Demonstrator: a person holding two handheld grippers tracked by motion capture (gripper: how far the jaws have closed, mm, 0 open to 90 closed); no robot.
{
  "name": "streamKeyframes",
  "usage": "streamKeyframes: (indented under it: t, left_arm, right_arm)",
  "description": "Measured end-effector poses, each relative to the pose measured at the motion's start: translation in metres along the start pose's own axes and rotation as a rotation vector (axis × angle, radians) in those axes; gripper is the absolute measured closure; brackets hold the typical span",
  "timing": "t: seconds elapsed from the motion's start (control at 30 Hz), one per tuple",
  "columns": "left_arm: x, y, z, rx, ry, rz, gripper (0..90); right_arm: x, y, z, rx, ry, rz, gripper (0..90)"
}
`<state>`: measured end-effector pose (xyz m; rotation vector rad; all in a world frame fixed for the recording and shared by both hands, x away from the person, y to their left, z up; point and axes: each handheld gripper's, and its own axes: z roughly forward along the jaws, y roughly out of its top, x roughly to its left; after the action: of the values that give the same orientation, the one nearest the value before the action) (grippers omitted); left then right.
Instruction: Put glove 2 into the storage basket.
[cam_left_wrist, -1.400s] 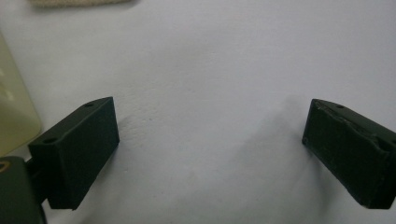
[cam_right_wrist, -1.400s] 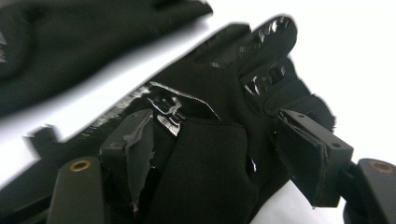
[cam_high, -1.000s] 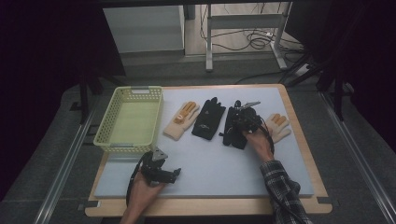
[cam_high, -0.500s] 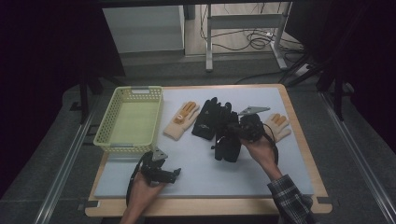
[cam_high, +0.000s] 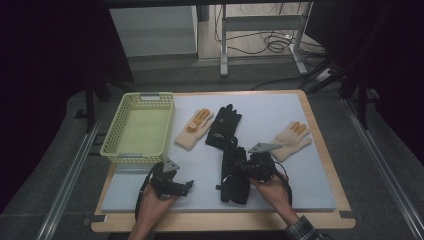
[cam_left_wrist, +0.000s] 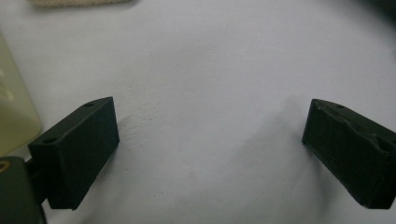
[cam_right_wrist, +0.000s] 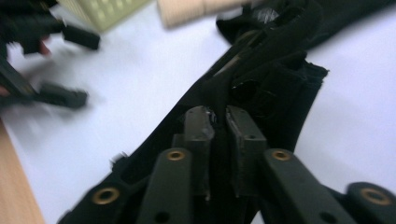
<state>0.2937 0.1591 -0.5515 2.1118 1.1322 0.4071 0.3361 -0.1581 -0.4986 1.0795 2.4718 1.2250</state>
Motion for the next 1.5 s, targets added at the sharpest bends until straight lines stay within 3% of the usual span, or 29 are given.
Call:
streamKeyframes:
  t: [0.1,0.17,0.3,0.57,0.8,0.97,1.27,1.43,1.5]
  left_arm:
    - [0.0,0.0,0.0,0.0,0.0,0.0,4.1]
    - [0.0,0.0,0.0,0.0,0.001,0.002,4.2]
    - [0.0,0.0,0.0,0.0,0.001,0.001,4.1]
    - [0.0,0.0,0.0,0.0,0.0,0.0,4.1]
    - [0.0,0.0,0.0,0.0,-0.001,-0.001,4.1]
    - [0.0,0.0,0.0,0.002,-0.001,0.0,4.1]
    - [0.0,0.0,0.0,0.001,-0.003,-0.002,4.0]
    - [0.0,0.0,0.0,0.001,-0.002,-0.001,4.0]
    - [0.0,0.0,0.0,0.0,-0.002,-0.001,4.0]
  right_arm:
    - [-0.004,-0.001,0.001,-0.006,-0.004,-0.002,60.7]
    - [-0.01,0.009,-0.002,-0.029,-0.024,-0.022,57.1]
    - [-0.018,0.022,0.002,-0.027,-0.048,-0.07,56.5]
    - [-0.046,0.061,0.042,0.003,-0.086,-0.113,59.7]
    - [-0.059,0.083,0.068,0.027,-0.115,-0.144,62.2]
    - [-0.07,0.097,0.086,0.045,-0.135,-0.135,59.4]
    - [-0.083,0.107,0.12,0.057,-0.158,-0.102,40.3]
    - [-0.09,0.106,0.141,0.122,-0.195,-0.129,35.6]
    - [-0.094,0.104,0.142,0.106,-0.171,-0.08,38.5]
